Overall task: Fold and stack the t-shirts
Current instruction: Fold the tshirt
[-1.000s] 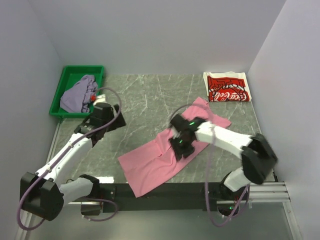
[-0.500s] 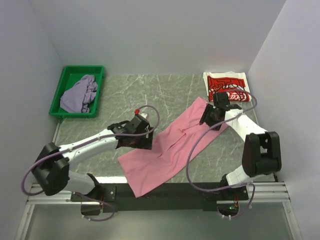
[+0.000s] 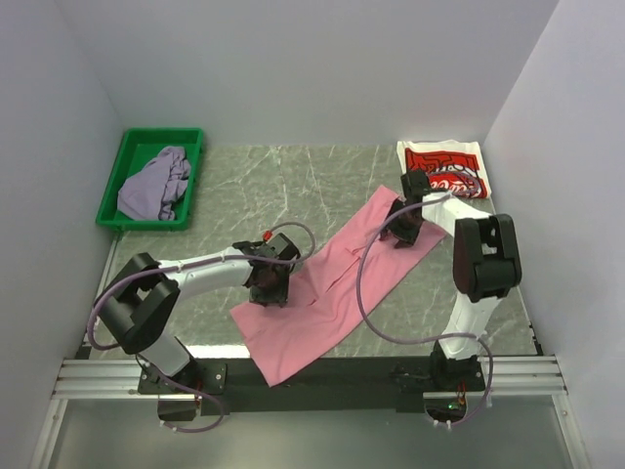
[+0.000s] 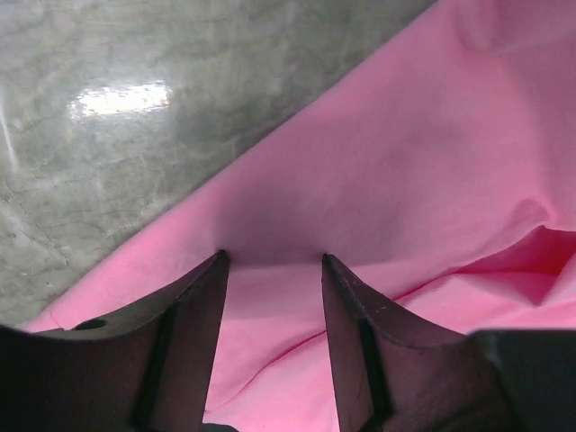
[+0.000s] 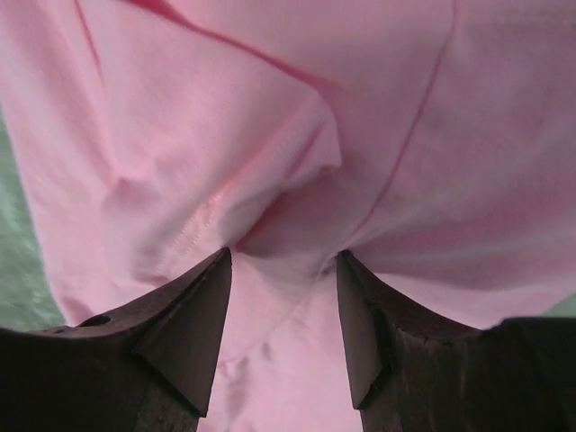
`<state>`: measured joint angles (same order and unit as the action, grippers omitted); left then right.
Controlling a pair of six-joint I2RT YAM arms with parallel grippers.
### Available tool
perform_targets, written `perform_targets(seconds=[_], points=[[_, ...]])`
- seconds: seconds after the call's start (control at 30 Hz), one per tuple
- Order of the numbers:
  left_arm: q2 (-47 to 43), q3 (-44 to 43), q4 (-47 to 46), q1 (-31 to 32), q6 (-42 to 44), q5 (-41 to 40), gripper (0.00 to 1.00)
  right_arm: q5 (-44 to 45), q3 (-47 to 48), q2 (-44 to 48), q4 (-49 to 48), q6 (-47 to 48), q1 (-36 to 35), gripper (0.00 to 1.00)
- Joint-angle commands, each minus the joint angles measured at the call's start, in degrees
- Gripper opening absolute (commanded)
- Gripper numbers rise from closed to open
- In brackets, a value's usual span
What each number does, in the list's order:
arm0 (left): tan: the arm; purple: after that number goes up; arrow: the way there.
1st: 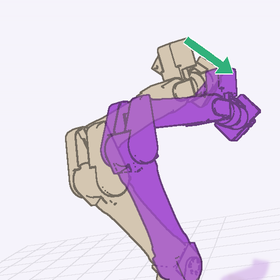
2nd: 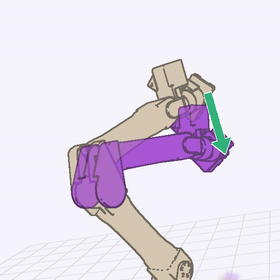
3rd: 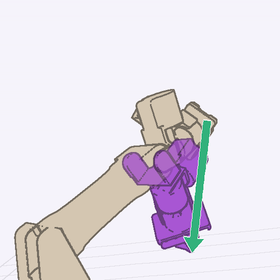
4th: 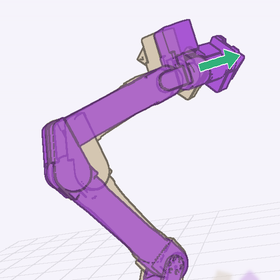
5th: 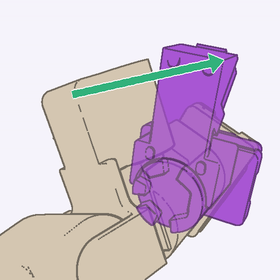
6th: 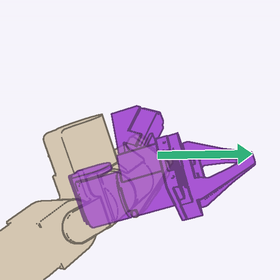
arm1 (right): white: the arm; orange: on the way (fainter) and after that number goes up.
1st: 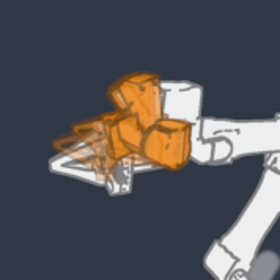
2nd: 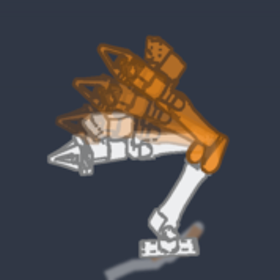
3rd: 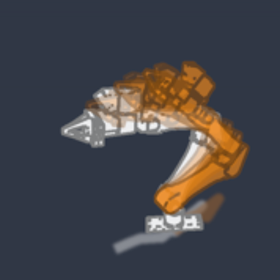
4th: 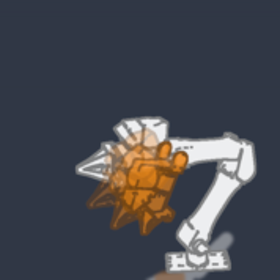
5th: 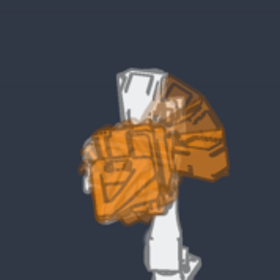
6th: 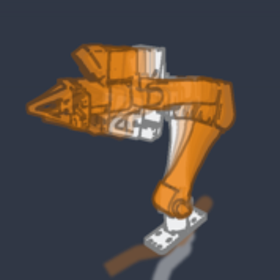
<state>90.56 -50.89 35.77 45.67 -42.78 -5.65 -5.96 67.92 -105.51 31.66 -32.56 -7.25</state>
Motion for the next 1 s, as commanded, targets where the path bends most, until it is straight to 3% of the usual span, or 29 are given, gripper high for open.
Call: perform_targets(seconds=[0.0, 0.23, 0.4, 0.5, 0.73, 0.97], points=[[0.93, 3.51, 0.53, -2.07, -2.39, 0.64, 0.52, -3.00, 8.77, -5.48, 0.86, 0.30, -2.59, 0.57], [-2.67, 7.56, -3.85, -8.31, -6.87, 3.71, 0.53, -6.08, 34.62, -22.00, 10.69, 2.23, -6.11, 0.56], [-0.66, 5.11, -6.59, -8.49, -9.50, 9.50, 0.55, -8.37, 57.08, -35.62, 16.58, 2.15, -6.11, 0.56], [1.19, 3.52, -7.64, -8.67, -10.99, 11.71, 0.55, -9.60, 65.29, -41.17, 17.12, 2.06, -5.85, 0.56], [0.14, 7.29, -8.52, -8.67, -17.06, 16.80, 0.55, -14.79, 59.53, -38.90, 4.66, 1.09, -2.95, 0.57], [-8.98, 12.31, -6.51, -7.62, -21.64, 20.15, 0.57, -13.65, 51.96, -26.07, -1.34, 5.30, -2.25, 0.60]])
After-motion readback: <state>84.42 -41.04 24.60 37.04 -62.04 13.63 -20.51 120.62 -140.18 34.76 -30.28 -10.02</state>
